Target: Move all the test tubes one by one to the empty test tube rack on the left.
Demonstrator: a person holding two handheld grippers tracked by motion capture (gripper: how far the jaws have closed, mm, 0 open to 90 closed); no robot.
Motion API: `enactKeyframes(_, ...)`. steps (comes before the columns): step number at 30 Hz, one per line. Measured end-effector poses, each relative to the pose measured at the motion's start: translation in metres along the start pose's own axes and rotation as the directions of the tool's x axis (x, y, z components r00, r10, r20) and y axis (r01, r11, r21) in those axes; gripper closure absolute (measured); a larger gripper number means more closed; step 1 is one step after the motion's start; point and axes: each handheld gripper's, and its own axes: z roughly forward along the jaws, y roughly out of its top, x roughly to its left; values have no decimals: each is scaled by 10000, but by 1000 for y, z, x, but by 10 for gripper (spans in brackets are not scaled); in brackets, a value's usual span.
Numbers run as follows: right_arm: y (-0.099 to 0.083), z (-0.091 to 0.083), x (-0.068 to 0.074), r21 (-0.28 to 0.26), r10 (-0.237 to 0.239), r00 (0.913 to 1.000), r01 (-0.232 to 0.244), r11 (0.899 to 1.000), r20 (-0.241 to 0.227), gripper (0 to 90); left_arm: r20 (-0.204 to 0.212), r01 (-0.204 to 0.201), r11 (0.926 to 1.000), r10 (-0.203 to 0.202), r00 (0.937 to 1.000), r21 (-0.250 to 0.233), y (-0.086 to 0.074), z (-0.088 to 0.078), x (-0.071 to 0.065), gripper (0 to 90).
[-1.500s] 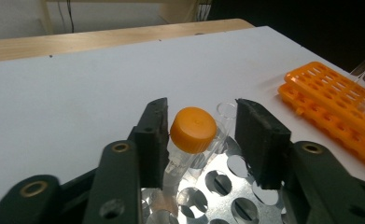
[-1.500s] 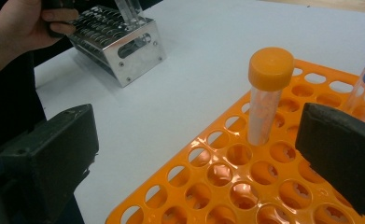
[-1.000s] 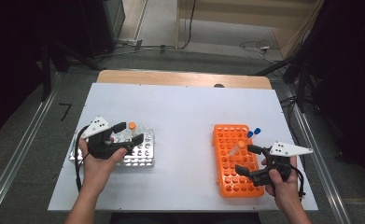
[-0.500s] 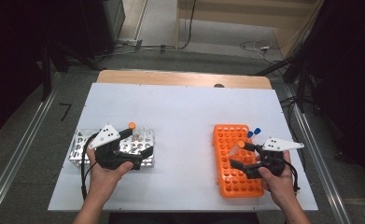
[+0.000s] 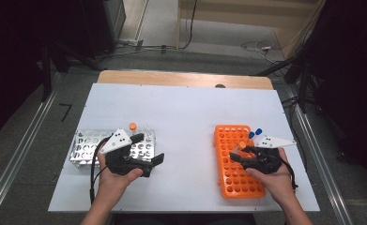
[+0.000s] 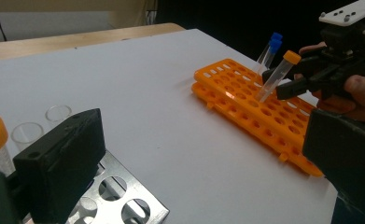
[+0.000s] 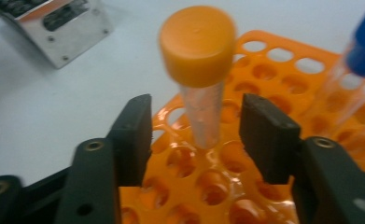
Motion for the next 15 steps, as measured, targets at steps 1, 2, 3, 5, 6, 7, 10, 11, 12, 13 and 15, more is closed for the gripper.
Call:
enactKeyframes(1, 0, 0, -1, 11, -38, 9998, 38, 10000, 186, 486, 24, -36, 10000, 36, 10000, 34, 0, 1, -1, 0)
enactKeyframes(2, 1, 1, -1, 81, -107, 9996, 105, 9999, 256, 513, 36, -69, 9999, 69, 10000, 74, 0, 2, -1, 0)
enactKeyframes(3, 1, 2, -1, 145, -147, 9995, 142, 9998, 291, 531, 58, -70, 9999, 69, 10000, 102, 0, 3, -2, 0)
enactKeyframes(5, 0, 4, -1, 360, -315, 9989, 303, 9989, 347, 565, 90, -61, 9999, 60, 9999, 110, 0, 4, -3, 0)
enactKeyframes(6, -1, 5, 0, 459, -430, 9983, 412, 9981, 398, 579, 123, -65, 9999, 64, 9999, 129, 0, 5, -4, 0)
enactKeyframes(7, -2, 6, 0, 577, -513, 9977, 488, 9971, 433, 597, 142, -45, 9999, 43, 9999, 125, 0, 6, -4, 0)
enactKeyframes(10, -1, 7, 1, 589, -625, 9971, 598, 9965, 444, 636, 187, -33, 9998, 30, 9998, 193, -1, 8, -5, 0)
enactKeyframes(11, -1, 7, 1, 612, -652, 9969, 625, 9962, 436, 655, 201, -49, 9997, 45, 9998, 229, -1, 9, -5, 0)
enactKeyframes(12, -1, 8, 1, 640, -664, 9969, 636, 9959, 429, 668, 214, -12, 9997, 7, 9998, 239, -1, 9, -6, 0)
enactKeyframes(13, -1, 8, 1, 648, -690, 9966, 660, 9957, 444, 683, 220, -30, 9997, 24, 9998, 257, -2, 10, -6, 0)
enactKeyframes(15, -2, 8, 2, 624, -728, 9963, 699, 9956, 450, 714, 248, -87, 9996, 81, 9997, 257, -1, 10, -6, 0)
